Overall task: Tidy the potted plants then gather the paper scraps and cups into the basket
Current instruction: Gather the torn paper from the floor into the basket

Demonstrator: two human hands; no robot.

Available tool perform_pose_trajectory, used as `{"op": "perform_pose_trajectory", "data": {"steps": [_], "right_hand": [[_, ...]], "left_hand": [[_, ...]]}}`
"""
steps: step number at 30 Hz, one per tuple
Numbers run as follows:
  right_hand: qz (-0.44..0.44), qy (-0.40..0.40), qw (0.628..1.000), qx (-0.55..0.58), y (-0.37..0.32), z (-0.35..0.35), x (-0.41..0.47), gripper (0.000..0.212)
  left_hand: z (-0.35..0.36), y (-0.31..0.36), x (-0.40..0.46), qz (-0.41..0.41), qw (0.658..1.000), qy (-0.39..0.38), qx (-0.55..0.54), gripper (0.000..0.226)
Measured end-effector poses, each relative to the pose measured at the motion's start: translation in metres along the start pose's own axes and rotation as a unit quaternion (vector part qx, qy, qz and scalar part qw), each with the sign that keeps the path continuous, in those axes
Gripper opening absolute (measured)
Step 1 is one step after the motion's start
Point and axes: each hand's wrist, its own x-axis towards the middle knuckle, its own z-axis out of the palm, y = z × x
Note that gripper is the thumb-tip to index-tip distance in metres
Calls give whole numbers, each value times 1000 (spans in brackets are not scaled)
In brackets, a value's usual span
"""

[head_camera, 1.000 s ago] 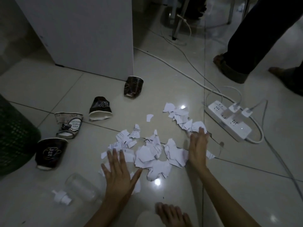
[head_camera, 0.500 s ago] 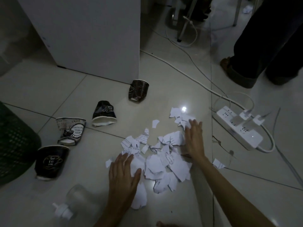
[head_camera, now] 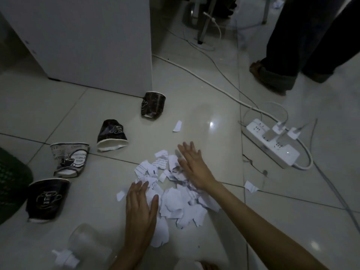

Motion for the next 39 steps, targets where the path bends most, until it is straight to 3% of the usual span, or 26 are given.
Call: {"op": "perform_pose_trajectory", "data": {"steps": [3,6,8,10,15,19,21,23,25,27,29,31,35,39], "right_hand": [[74,184,976,86,5,-12,-36,53],[252,327,910,38,34,-17,-75,56],[359,305,882,24,46,-13,-91,59],[389,248,885,59,45,-2,-94,62],[257,158,947,108,2,32,-74,67],[145,72,970,181,-31,43,-77,80],[146,121,960,208,-26,31,-77,95],[205,218,934,198,-13,12,-76,83],[313,280,898,130,9,-3,-82,69],[389,256,882,76,24,-7,-91,72],[407,211,887,57,26,2,-95,75],[374,196,904,70,17,15,-93,75],[299,201,916,176,-3,23,-86,71],[185,102,952,220,-12,28,-90,65]], "left_hand": [[7,2,-1,10,1000,-7,2,94],[10,5,-2,35,999,4,28,88],[10,7,-2,35,999,13,31,89],[11,10,-3,27,999,21,20,91],[8,10,-4,-1,999,27,-47,92],[2,7,-1,-25,997,67,-42,83],[-4,6,2,-59,994,79,-49,69],[-8,4,2,-73,992,90,-51,63],[-11,3,1,-63,993,94,-40,81],[-10,3,-1,-59,994,85,-31,89],[-7,5,0,-82,993,75,-47,64],[-2,6,-1,-93,991,73,-59,43],[2,9,-2,-92,991,69,-62,42],[1,6,-1,-99,991,59,-75,44]]}}
